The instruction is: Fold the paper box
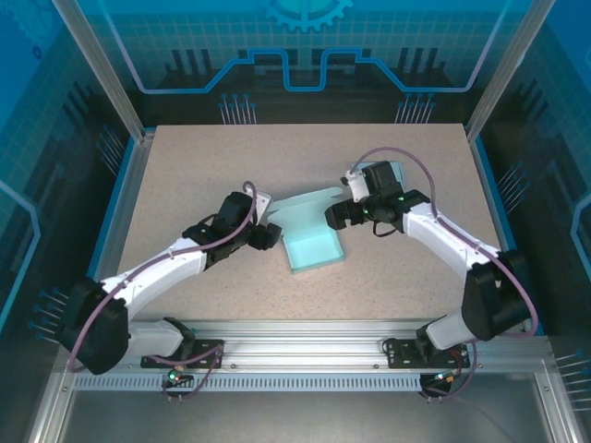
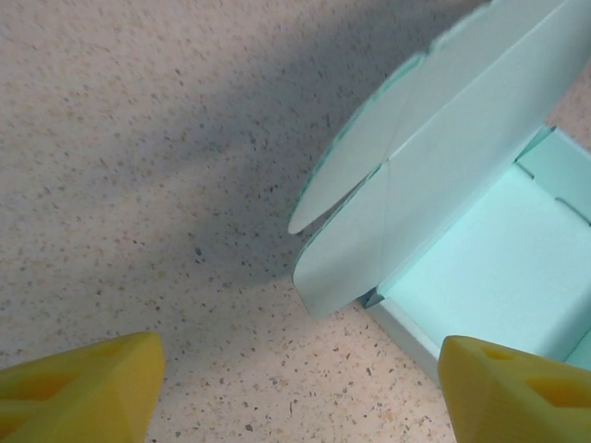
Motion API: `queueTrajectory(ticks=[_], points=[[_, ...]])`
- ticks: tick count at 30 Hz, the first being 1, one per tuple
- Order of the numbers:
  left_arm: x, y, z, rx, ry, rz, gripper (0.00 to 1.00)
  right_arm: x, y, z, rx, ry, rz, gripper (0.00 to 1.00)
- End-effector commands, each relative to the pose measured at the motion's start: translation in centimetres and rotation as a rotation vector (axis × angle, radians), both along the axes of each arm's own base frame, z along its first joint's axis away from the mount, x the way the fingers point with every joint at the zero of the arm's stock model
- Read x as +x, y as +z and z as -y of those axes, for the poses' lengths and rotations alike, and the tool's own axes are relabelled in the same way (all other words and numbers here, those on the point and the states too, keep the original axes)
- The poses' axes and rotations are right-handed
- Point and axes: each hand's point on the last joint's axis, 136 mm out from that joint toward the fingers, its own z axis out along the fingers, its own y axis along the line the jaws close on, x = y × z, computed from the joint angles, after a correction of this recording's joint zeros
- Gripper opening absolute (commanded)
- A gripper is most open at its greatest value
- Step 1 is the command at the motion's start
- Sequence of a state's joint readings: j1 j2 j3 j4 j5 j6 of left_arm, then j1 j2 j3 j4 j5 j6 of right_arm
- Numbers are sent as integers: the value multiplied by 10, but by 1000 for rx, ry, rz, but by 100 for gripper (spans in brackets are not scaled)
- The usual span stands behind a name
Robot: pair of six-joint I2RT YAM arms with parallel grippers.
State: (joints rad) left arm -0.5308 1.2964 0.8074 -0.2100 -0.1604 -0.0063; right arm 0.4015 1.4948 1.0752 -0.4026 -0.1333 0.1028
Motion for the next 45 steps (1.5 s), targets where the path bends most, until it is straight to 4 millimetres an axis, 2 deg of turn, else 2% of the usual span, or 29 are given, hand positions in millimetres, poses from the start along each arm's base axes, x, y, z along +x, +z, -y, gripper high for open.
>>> queueTrajectory(ticks=[1, 7, 13, 17, 24, 29, 32, 39, 42, 45], points=[[13, 7, 9, 4, -60, 17, 77, 19, 5, -9, 48, 88, 46, 95], [28, 1, 16, 16, -80, -4, 72, 35, -3, -17, 150, 146, 0, 86], [36, -6, 19, 38, -83, -36, 58, 43, -5, -27, 182, 187, -24, 78], [38, -7, 18, 52, -75, -46, 42, 41, -5, -31, 202, 198, -39, 61], [38, -9, 14, 58, -31, -75, 28, 36, 1, -26, 175, 157, -17, 45], [39, 0, 16, 12, 28, -53, 20, 33, 2, -18, 132, 63, 7, 30], [41, 11, 24, -29, 65, -18, 16, 29, 0, -19, 106, 7, 20, 20], [43, 34, 44, -85, 153, 71, 16, 19, -6, -29, 6, -80, 95, 14], [46, 44, 50, -148, 189, 98, 18, 20, -2, -35, 10, -105, 131, 13], [50, 50, 56, -212, 214, 110, 20, 24, 4, -37, 29, -145, 158, 3]])
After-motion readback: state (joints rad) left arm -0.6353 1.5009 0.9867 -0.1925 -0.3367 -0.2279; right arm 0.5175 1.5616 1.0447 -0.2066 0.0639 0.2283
